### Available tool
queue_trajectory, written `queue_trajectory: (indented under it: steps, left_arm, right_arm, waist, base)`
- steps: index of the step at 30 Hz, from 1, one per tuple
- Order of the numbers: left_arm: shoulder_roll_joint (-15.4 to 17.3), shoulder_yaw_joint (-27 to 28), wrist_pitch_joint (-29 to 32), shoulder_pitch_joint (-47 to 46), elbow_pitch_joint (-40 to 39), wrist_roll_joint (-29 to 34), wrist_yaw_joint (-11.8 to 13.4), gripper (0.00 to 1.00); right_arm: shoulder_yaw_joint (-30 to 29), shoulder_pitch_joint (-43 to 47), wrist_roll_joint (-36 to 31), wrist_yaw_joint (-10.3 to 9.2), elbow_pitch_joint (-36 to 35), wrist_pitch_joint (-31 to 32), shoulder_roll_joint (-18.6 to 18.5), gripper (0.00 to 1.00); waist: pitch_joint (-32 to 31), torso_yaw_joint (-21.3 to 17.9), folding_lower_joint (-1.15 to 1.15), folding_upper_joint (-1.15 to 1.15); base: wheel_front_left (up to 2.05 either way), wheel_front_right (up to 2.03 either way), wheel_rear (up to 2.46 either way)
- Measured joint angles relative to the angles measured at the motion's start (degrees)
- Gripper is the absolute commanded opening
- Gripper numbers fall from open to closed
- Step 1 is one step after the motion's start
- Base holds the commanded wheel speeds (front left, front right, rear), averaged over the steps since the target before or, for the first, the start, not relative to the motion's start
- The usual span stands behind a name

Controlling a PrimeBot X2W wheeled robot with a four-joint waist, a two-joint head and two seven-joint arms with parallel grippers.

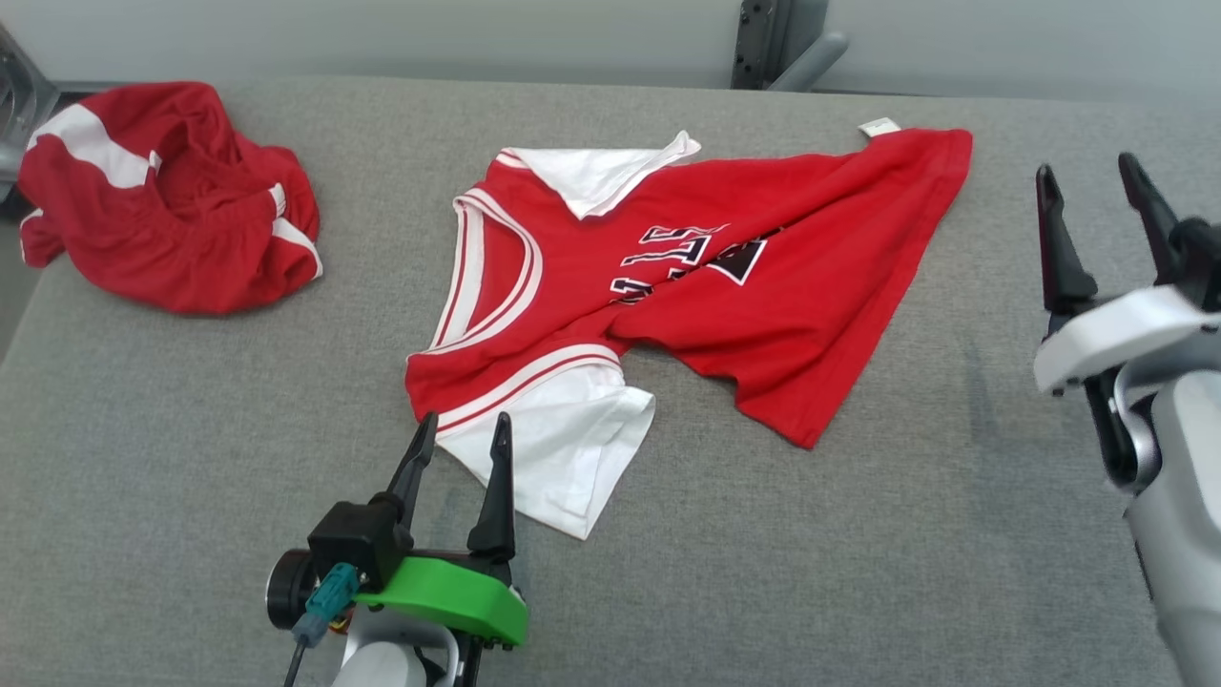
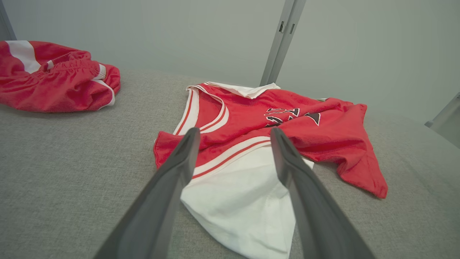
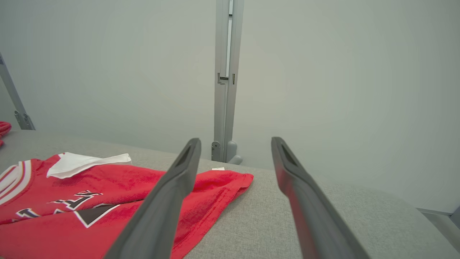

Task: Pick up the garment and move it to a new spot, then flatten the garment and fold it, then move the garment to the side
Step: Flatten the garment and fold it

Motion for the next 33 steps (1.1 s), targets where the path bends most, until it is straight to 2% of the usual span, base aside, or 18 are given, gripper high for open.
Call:
queue_trajectory:
  steps: [9,14,21,33]
  left_arm:
    - [0.0,3.7,0.0,3.81,0.89,1.46,-0.26,1.0]
    - [0.01,5.76,0.0,6.71,1.07,3.49,-0.23,1.0]
    - [0.01,8.89,0.0,9.13,0.49,4.41,-0.26,1.0]
    - [0.01,9.85,0.0,9.44,-0.05,4.67,-0.33,1.0]
  right_arm:
    - [-9.51,20.8,-4.25,0.0,-16.01,0.0,10.54,1.0]
    - [-11.65,29.61,-6.57,-0.01,-21.42,0.0,14.88,1.0]
    - [-11.05,35.61,-8.8,0.0,-25.02,0.0,16.19,1.0]
    - [-6.0,37.49,-6.71,-0.01,-24.1,0.0,16.29,1.0]
  waist:
    - [-5.89,-2.56,0.0,0.0]
    - [-8.52,-3.28,0.0,0.0]
    - [-10.11,-4.37,0.0,0.0]
    - [-10.52,-4.86,0.0,0.0]
  base:
    - [0.0,0.0,0.0]
    - [0.0,0.0,0.0]
    - [0.0,0.0,0.0]
    - [0.0,0.0,0.0]
